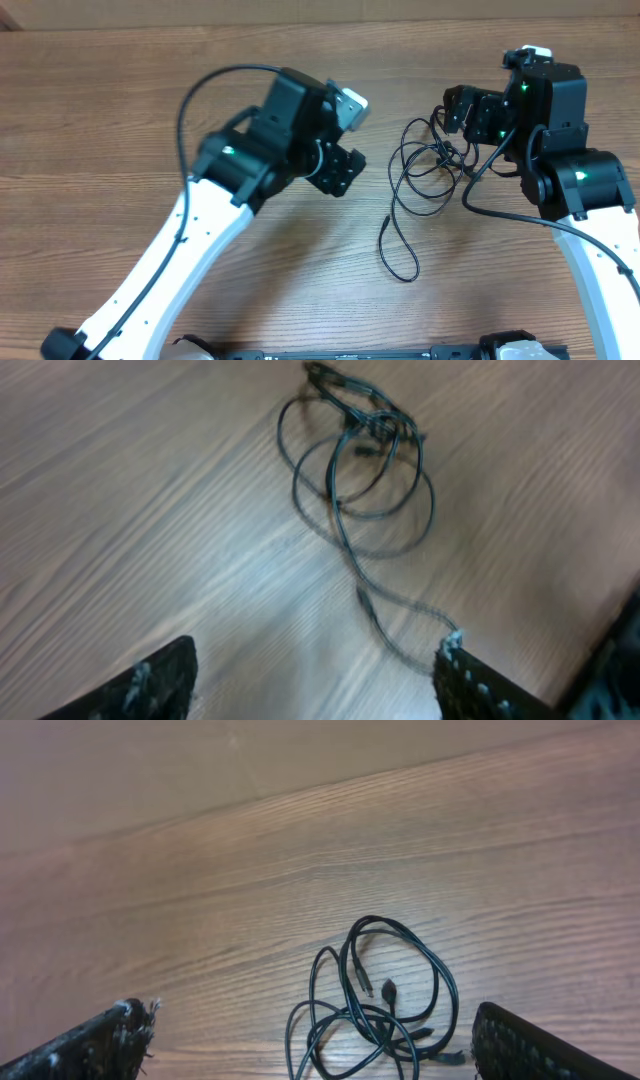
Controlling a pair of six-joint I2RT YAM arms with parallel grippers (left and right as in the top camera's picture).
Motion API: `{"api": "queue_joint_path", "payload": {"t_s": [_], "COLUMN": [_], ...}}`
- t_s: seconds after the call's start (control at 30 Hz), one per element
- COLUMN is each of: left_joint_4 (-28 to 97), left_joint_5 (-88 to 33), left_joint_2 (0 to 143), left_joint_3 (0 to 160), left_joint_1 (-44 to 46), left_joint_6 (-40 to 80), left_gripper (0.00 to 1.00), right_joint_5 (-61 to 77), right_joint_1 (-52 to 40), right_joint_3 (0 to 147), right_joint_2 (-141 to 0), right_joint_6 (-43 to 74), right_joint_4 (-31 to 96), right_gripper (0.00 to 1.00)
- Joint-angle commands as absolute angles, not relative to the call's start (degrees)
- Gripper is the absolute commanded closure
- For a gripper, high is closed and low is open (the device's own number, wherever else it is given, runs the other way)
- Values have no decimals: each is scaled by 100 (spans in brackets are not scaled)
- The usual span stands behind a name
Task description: Untangle cables
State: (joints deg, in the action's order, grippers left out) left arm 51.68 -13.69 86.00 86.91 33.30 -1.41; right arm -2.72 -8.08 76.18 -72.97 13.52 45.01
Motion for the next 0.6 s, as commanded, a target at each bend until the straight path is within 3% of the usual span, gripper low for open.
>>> {"api": "queue_joint_path", "payload": {"t_s": [0.0, 0.57], "left_joint_4": [4584, 3096], "left_joint_5": [-1350, -1358], "left_joint_2": [8831, 10534], "left_joint_3": [8215, 8160], "left_joint_1": [3667, 4418], "left_joint_6": [-226, -991], "left_gripper": [24, 26], "right_joint_5": [-552, -56], "right_joint_1": [-823, -650], "right_joint_3": [7699, 8053], "right_joint_2": [-7255, -6289], "right_joint_6": [1879, 2276], "right_joint_4": [4466, 4554], "right_gripper": [0, 0]}}
